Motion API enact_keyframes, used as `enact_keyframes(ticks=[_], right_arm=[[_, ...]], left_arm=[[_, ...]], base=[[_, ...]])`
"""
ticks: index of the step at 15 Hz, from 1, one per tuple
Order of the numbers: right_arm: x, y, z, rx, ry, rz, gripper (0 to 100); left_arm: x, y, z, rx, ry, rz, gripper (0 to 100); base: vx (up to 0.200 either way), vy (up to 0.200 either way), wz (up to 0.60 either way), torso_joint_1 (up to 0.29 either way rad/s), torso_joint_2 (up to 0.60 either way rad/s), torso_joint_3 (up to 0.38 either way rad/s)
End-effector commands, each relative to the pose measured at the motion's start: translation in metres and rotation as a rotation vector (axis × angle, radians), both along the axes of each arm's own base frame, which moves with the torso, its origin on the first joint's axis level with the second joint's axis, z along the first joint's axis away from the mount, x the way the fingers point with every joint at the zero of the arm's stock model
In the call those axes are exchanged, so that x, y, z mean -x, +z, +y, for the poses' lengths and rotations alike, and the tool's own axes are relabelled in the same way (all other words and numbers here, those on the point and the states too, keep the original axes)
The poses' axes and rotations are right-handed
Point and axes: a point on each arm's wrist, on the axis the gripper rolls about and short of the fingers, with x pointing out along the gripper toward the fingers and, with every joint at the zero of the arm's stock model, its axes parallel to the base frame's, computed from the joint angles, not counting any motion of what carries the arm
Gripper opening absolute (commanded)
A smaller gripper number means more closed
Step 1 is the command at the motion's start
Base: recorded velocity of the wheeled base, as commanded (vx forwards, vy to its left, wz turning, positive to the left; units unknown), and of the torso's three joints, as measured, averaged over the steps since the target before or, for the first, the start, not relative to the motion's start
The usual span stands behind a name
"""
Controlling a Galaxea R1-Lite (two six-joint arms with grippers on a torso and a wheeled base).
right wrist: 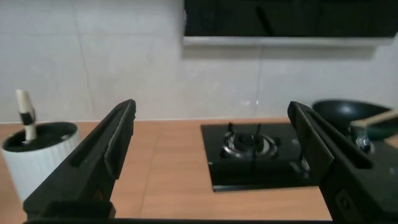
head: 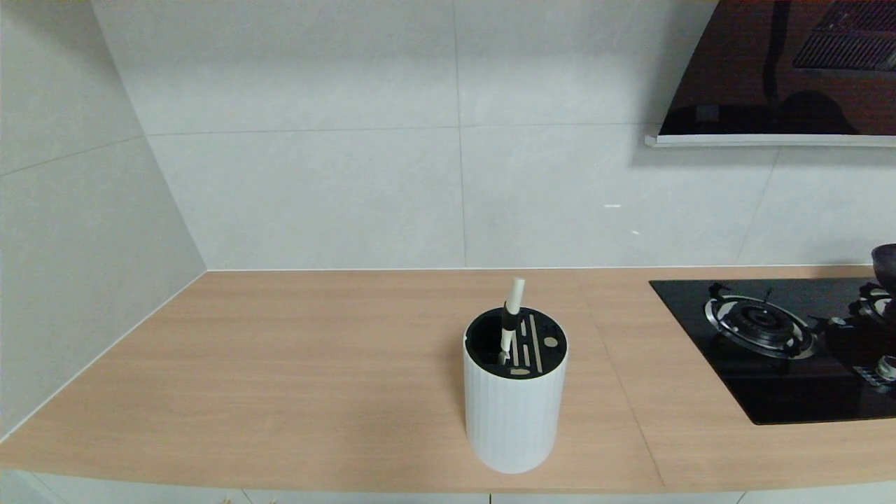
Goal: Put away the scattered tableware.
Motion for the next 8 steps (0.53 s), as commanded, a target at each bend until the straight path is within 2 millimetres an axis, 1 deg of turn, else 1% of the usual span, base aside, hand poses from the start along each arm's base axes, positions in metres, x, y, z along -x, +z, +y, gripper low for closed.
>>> enact_keyframes(ticks=[1,2,3,5,6,8], right_arm=[[-0.017,-0.034,0.001,-0.002,0.024,0.115,100],[-0.023,-0.043,0.001,-0.003,0.027,0.138,100],[-0.028,-0.053,0.001,-0.002,0.03,0.15,100],[-0.036,-0.07,0.001,0.014,0.029,0.155,100],[-0.038,-0.075,0.001,0.032,0.029,0.184,100],[-0.038,-0.082,0.001,0.036,0.065,0.243,100]], left_arm=[[-0.015,-0.04,-0.001,-0.017,0.002,0.11,100],[-0.022,-0.059,-0.001,-0.022,0.002,0.166,100],[-0.023,-0.063,-0.001,-0.007,-0.004,0.172,100],[-0.024,-0.064,-0.003,0.045,-0.085,0.172,100],[-0.024,-0.067,-0.005,0.056,-0.177,0.208,100],[-0.024,-0.067,-0.005,0.057,-0.186,0.207,100]], base=[[0.0,0.0,0.0,0.0,0.0,0.0],[0.0,0.0,0.0,0.0,0.0,0.0],[0.0,0.0,0.0,0.0,0.0,0.0],[0.0,0.0,0.0,0.0,0.0,0.0],[0.0,0.0,0.0,0.0,0.0,0.0],[0.0,0.0,0.0,0.0,0.0,0.0]])
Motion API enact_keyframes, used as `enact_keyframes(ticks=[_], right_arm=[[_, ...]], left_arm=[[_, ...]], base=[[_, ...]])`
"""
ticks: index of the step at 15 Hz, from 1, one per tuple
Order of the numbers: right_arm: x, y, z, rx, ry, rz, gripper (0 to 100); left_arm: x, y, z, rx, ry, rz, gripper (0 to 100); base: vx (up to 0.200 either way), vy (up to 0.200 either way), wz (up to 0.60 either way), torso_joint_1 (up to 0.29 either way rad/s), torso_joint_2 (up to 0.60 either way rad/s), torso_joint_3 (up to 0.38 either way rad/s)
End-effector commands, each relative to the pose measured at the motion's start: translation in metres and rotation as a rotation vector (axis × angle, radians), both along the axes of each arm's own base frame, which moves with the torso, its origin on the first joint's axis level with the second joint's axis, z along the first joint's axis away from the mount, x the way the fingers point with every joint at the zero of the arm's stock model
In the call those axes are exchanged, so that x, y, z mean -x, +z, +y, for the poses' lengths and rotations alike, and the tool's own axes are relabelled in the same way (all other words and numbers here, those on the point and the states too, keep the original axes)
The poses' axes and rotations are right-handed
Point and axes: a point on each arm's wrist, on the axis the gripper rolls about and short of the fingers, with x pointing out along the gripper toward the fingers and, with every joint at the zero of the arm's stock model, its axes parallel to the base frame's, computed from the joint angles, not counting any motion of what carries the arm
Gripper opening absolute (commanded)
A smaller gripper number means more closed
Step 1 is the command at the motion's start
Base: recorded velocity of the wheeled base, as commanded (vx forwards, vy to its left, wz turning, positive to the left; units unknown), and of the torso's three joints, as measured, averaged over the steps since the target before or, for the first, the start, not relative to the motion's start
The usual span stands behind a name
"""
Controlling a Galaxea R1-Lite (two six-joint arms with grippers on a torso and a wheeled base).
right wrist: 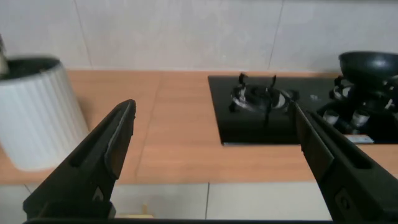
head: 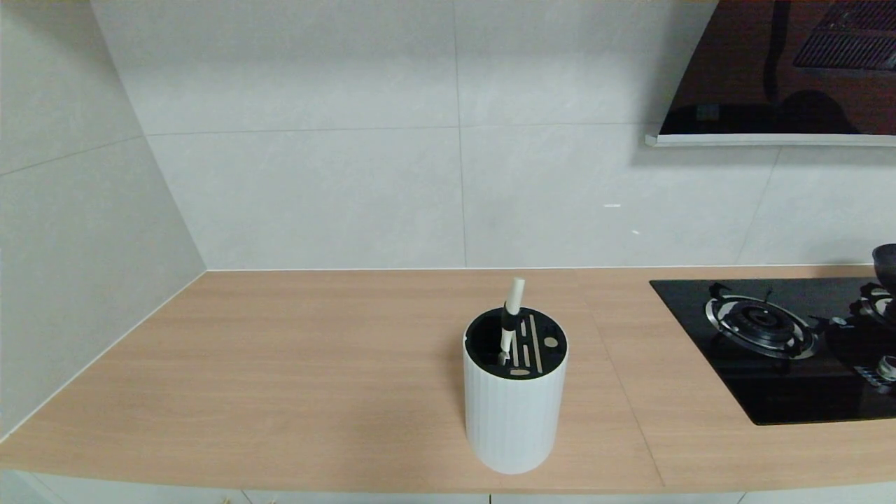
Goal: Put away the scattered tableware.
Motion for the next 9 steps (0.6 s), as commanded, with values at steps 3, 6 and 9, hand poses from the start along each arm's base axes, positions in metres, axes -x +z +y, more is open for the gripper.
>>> enact_keyframes(ticks=[3,6,9], right_arm=[[-0.001,-0.0044,0.0003,-0.034,0.016,0.023,100],[-0.001,-0.0044,0.0004,-0.074,0.019,0.022,100],[-0.001,-0.0046,0.0004,-0.077,0.019,0.024,100]], left_arm=[[-0.0003,-0.0003,0.0,0.002,0.002,0.002,100],[-0.0002,-0.0003,0.0,0.002,0.001,0.001,100],[-0.0002,-0.0003,0.0,0.004,0.002,0.001,100]], base=[[0.0,0.0,0.0,0.0,0.0,0.0],[0.0,0.0,0.0,0.0,0.0,0.0],[0.0,0.0,0.0,0.0,0.0,0.0]])
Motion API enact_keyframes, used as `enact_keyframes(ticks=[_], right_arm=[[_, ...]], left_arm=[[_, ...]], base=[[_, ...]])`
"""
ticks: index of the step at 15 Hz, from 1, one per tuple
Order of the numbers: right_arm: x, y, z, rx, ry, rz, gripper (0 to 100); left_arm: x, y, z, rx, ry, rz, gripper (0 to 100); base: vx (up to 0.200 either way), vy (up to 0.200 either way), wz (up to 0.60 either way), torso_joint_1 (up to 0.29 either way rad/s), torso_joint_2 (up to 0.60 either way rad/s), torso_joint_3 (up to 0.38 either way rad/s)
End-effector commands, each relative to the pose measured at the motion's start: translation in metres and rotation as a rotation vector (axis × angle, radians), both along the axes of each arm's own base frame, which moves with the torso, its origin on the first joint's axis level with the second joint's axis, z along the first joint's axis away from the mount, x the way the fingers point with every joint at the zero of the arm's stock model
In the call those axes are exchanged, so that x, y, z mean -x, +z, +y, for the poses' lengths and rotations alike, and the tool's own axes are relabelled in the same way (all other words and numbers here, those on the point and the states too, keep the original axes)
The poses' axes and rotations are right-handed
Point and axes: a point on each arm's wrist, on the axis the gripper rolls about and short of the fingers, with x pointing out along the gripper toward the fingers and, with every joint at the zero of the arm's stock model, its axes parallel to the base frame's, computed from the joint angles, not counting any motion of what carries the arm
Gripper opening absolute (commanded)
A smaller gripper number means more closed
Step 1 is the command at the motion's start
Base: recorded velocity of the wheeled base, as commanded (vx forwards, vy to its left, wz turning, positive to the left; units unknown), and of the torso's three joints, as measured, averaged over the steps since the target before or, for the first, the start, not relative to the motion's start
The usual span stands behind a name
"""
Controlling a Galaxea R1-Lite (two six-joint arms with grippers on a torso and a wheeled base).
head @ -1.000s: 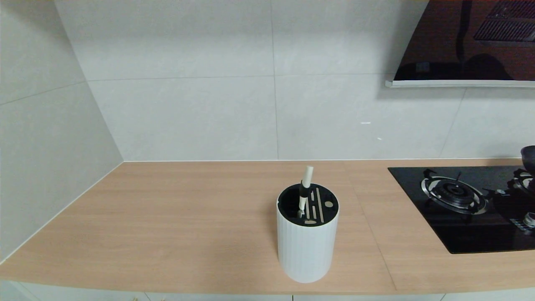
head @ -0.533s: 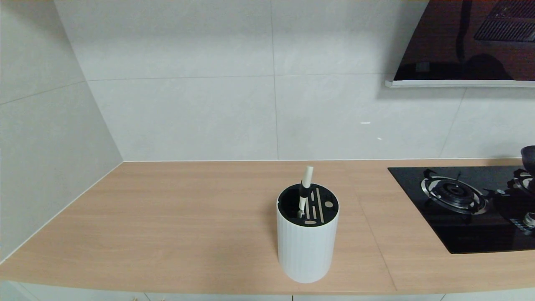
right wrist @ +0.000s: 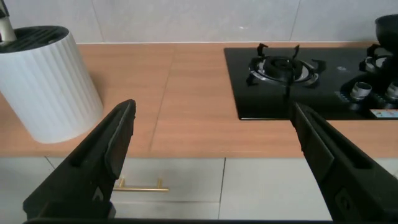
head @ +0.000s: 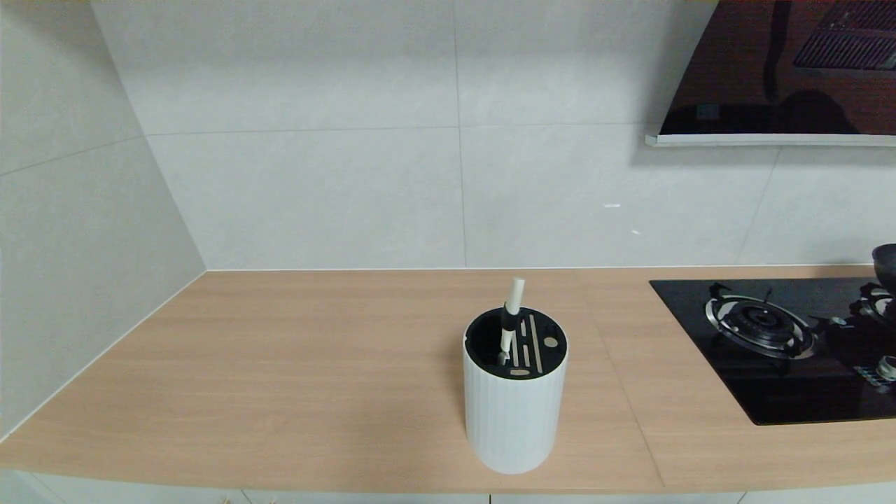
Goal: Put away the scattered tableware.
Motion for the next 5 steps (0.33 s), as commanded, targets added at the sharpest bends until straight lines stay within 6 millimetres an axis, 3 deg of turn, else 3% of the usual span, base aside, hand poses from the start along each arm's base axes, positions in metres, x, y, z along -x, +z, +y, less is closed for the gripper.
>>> enact_keyframes(ticks=[1,5], right_arm=[[-0.0001,-0.0001,0.0,-0.002,0.0,0.002,100],[-0.0001,-0.0001,0.0,0.002,0.001,0.002,100]], left_arm=[[-0.0002,0.0002,0.0,0.0,0.001,0.002,100],[-0.0001,0.0002,0.0,0.001,0.001,0.001,100]], base=[[0.0,0.0,0.0,0.0,0.0,0.0],[0.0,0.0,0.0,0.0,0.0,0.0]])
